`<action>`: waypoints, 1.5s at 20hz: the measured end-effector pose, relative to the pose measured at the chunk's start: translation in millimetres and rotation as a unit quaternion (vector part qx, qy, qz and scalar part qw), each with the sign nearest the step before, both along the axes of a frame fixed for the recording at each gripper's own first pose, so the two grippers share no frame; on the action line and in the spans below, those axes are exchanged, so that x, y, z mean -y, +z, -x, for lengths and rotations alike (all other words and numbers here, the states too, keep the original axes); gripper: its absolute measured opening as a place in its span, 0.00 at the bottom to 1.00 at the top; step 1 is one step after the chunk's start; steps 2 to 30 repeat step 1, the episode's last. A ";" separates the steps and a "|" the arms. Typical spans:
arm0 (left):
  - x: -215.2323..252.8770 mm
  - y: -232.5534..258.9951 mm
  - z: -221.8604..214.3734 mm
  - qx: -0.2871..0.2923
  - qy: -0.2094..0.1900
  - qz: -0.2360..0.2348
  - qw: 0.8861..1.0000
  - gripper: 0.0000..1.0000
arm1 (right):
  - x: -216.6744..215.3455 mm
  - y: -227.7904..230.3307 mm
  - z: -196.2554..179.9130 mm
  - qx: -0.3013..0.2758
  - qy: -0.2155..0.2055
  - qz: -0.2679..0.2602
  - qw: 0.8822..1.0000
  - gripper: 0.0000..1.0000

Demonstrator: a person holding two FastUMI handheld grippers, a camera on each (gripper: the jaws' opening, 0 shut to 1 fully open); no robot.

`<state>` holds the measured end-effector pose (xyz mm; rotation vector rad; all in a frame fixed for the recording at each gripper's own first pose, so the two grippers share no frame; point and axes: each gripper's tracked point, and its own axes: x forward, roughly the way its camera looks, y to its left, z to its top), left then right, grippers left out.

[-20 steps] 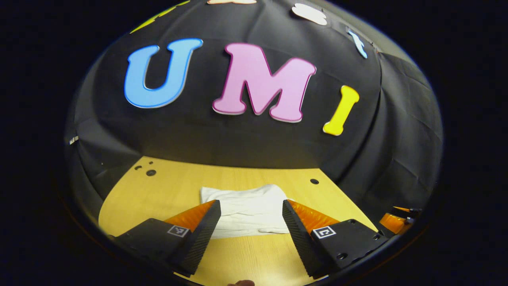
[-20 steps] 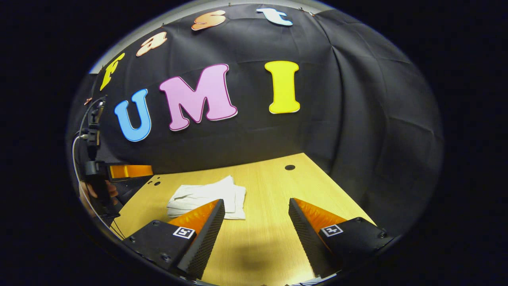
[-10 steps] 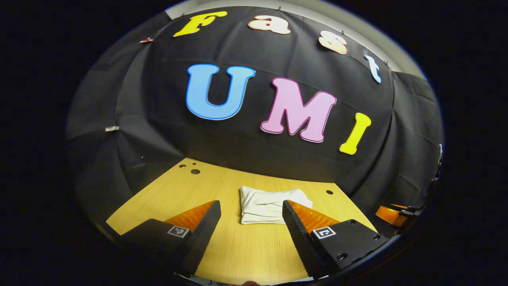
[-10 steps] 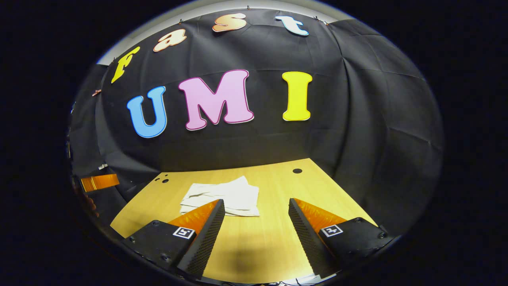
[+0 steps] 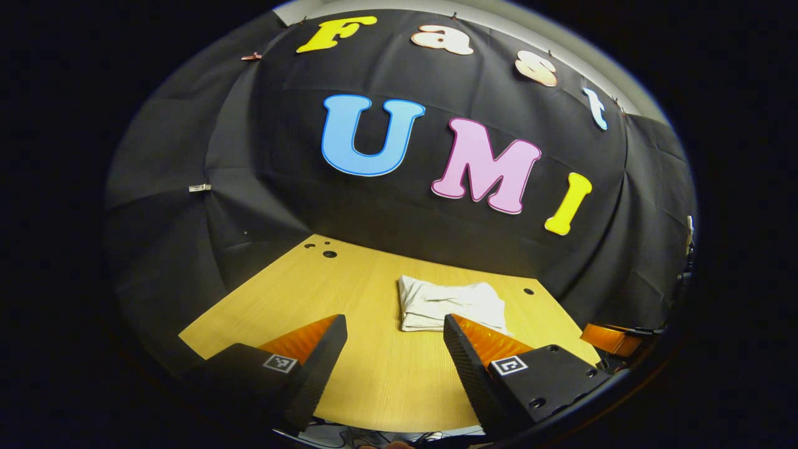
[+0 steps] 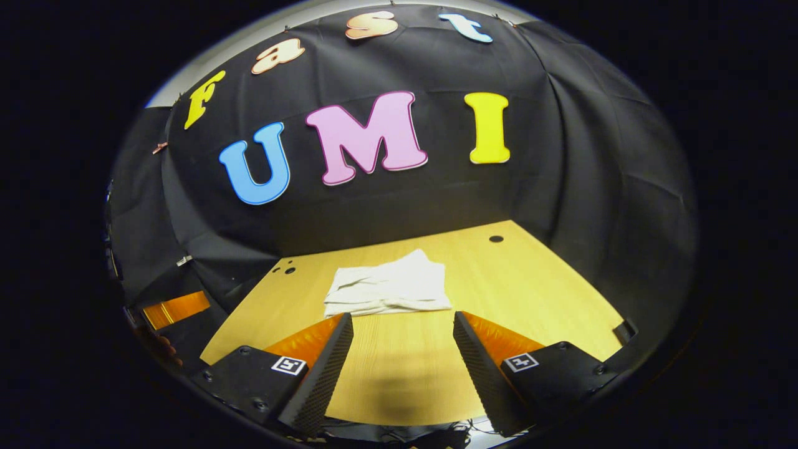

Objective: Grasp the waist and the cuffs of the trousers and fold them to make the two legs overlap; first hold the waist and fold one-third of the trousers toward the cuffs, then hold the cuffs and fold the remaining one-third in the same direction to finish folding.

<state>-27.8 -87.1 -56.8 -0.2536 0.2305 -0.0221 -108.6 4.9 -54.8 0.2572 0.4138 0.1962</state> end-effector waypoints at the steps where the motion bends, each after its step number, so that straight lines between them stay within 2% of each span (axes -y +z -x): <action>1: 3.0 -1.9 1.6 -0.001 -0.006 0.001 1.000 0.97 | -3.2 -4.5 4.7 -0.009 0.000 -0.005 1.000 0.99; 30: 3.0 -1.9 1.6 -0.001 -0.006 0.001 1.000 0.97 | -3.2 -4.5 4.7 -0.009 0.000 -0.005 1.000 0.99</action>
